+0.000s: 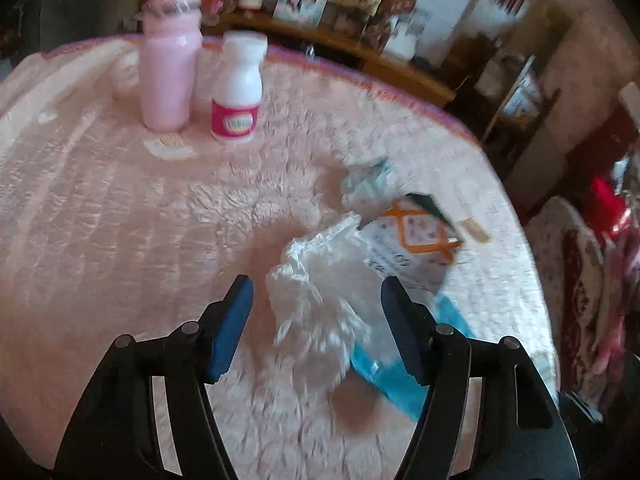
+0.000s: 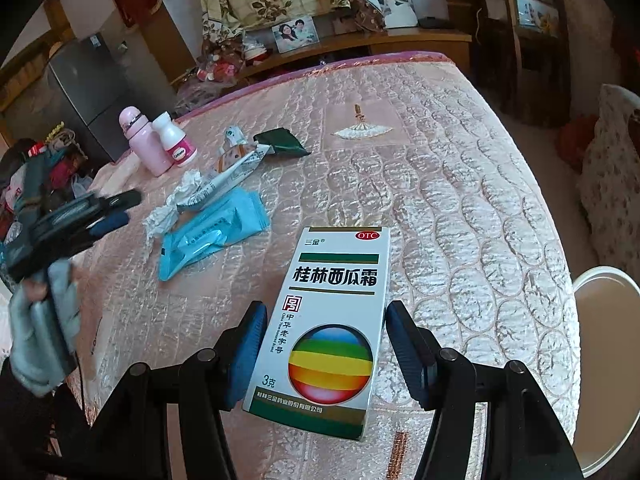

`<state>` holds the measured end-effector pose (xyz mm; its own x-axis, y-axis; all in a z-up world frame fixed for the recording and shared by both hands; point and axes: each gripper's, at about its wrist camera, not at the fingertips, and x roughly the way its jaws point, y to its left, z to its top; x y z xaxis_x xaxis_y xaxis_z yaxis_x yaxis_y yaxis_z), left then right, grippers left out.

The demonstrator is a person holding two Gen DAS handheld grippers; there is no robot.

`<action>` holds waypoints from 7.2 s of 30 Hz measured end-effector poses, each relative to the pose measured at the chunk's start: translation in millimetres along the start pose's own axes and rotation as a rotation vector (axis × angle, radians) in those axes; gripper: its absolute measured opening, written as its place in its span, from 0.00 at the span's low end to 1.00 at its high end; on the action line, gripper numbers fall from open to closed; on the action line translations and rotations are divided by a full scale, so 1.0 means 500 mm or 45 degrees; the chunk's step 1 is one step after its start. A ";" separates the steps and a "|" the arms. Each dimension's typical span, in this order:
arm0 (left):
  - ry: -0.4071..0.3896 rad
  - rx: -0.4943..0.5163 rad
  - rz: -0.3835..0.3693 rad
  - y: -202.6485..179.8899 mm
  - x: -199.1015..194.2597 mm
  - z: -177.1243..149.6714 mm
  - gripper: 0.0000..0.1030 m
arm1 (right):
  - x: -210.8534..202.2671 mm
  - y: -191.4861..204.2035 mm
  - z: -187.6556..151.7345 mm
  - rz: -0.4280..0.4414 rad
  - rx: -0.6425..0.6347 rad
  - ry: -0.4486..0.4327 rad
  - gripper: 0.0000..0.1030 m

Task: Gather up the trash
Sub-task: 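Grasp the medicine box with the right gripper while the left gripper grasps the white plastic bag, then carry the medicine box and white plastic bag over the bucket, then open both grippers to drop the box and bag into the bucket, then move both open grippers back over the bed, then grasp the blue wet-wipe pack with the left gripper while the right gripper grasps the orange-patterned snack bag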

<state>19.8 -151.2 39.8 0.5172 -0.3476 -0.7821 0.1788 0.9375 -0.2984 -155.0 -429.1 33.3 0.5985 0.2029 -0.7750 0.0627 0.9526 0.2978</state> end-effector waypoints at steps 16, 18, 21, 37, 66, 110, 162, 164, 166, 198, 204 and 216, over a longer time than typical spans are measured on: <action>-0.006 0.075 -0.021 0.027 -0.101 -0.059 0.11 | -0.014 0.005 -0.020 0.032 -0.008 -0.020 0.58; -0.020 0.103 -0.052 0.007 -0.130 -0.078 0.11 | -0.023 0.006 -0.027 0.032 -0.010 -0.027 0.58; -0.031 0.150 -0.086 -0.027 -0.152 -0.101 0.11 | -0.037 0.007 -0.035 0.025 -0.013 -0.039 0.58; 0.026 0.325 -0.167 -0.193 -0.147 -0.197 0.11 | -0.068 -0.045 -0.100 -0.047 0.001 0.068 0.53; 0.043 0.599 -0.339 -0.508 -0.127 -0.274 0.11 | -0.252 -0.196 -0.132 -0.271 0.084 -0.126 0.52; 0.162 0.674 -0.447 -0.690 -0.020 -0.348 0.45 | -0.280 -0.455 -0.206 -0.444 0.439 -0.130 0.66; 0.110 0.516 -0.075 -0.161 0.019 -0.116 0.40 | 0.023 -0.015 0.002 -0.077 0.013 0.053 0.69; 0.116 0.501 -0.088 -0.148 -0.005 -0.125 0.36 | 0.032 -0.006 0.008 -0.061 0.011 0.059 0.69; 0.108 0.487 -0.086 -0.125 -0.036 -0.131 0.31 | 0.044 0.009 0.015 -0.038 0.005 0.066 0.69; 0.005 0.252 0.131 0.068 -0.054 -0.068 0.30 | 0.284 0.196 0.226 0.258 0.054 0.139 0.18; 0.002 0.238 0.096 0.055 -0.080 -0.085 0.30 | 0.190 0.187 0.187 0.298 -0.062 0.100 0.12; 0.020 0.298 0.060 -0.023 -0.111 -0.150 0.30 | 0.085 0.081 0.095 0.158 -0.004 0.151 0.12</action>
<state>-73.6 -143.7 45.6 0.5169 -0.3015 -0.8012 0.3446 0.9300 -0.1277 -89.2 -392.7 38.6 0.5027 0.3441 -0.7930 -0.0085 0.9193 0.3935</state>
